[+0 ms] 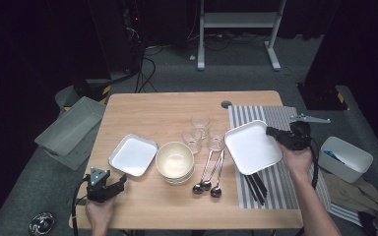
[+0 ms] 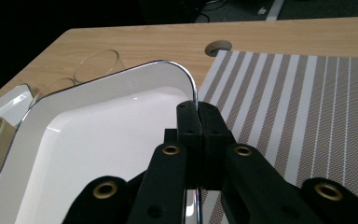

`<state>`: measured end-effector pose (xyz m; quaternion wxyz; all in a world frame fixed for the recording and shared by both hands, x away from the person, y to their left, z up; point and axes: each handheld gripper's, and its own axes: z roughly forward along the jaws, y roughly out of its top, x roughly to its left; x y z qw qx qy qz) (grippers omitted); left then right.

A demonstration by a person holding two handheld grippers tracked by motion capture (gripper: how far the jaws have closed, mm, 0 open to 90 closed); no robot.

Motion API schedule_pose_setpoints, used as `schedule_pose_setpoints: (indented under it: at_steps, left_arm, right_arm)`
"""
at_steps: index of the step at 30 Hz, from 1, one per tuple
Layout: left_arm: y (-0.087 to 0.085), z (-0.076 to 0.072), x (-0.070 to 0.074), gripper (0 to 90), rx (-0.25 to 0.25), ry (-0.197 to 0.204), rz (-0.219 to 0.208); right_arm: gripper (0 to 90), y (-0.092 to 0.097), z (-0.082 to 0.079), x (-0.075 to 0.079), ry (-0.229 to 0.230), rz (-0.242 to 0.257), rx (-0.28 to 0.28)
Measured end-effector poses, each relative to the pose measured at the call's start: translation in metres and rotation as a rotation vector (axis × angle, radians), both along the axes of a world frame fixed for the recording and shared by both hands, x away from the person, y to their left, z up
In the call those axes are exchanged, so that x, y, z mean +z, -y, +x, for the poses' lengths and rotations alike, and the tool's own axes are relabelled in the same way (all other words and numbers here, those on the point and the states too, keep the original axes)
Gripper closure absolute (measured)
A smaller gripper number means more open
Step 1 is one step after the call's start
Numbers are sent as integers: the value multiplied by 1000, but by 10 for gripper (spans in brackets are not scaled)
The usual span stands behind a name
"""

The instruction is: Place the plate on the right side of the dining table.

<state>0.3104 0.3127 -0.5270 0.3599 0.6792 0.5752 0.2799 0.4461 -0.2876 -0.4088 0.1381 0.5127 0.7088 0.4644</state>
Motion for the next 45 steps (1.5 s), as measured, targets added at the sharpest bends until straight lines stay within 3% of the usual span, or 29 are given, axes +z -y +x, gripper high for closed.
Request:
schedule_pose_setpoints:
  at_steps: [5,8,10,13,35,45]
  left_arm:
    - [-2,2,-1,273,1,-35,-18]
    - [-1,3,-1,266,-1,-53,-6]
    - [1,7,-2,254,-1,-97,11]
    - [3,8,-3,242,3,-95,31]
    - [5,7,-3,242,10,-98,46]
    - [5,7,-3,242,11,-98,46]
  right_arm:
    - [890,7,-2,-4,-4,7,-21]
    - [890,12,-3,-8,-12,3,-35]
    - [890,13,-4,-9,-18,-4,-44]
    - [890,17,-6,-12,-17,-2,-51]
    - [890,48,-14,-35,-60,23,-164]
    - [890,55,-16,-43,-75,1,-209]
